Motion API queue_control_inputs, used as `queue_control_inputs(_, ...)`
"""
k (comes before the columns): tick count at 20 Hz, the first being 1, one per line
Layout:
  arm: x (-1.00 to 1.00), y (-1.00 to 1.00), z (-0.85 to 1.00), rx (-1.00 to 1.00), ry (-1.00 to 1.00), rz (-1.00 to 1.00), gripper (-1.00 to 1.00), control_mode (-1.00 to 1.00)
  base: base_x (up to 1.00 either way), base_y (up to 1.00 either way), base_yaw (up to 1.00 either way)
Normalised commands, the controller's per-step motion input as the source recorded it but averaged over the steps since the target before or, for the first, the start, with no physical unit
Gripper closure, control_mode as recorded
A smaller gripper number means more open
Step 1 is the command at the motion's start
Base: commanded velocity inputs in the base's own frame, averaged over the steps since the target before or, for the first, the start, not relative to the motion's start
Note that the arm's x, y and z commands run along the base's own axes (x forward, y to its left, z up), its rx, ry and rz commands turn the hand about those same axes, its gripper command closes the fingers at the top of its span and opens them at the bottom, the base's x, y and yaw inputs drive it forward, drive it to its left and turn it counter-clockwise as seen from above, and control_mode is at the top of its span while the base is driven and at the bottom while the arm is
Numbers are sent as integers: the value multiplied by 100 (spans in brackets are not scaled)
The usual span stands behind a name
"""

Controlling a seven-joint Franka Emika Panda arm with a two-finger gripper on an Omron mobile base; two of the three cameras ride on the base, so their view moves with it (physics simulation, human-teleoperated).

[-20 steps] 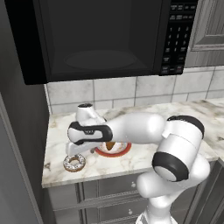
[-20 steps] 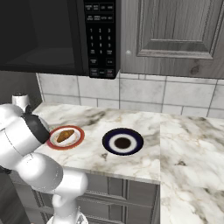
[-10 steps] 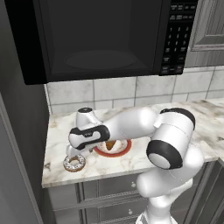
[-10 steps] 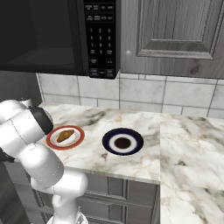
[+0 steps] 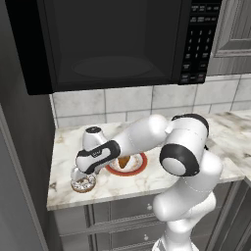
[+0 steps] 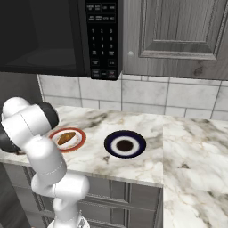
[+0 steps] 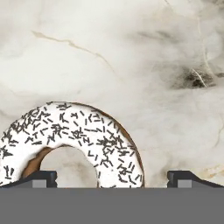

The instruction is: Place the pastries on the plates.

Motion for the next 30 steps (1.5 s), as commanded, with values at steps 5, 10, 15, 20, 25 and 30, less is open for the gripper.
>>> queue_control_inputs(5,1,0,-33,6,-2,6,-100,-100,0,0,0)
queue_control_inputs(10,0,7,-45,2,-10,8,100,-100,0,0,0)
queue_control_inputs(15,-11,11,-36,1,-9,6,100,-100,0,0,0)
queue_control_inputs(20,-44,0,-26,0,-5,3,100,-100,0,0,0)
queue_control_inputs(25,-47,0,-7,0,0,0,100,-100,0,0,0)
queue_control_inputs(30,-7,-8,64,-3,-1,-2,100,-100,0,0,0)
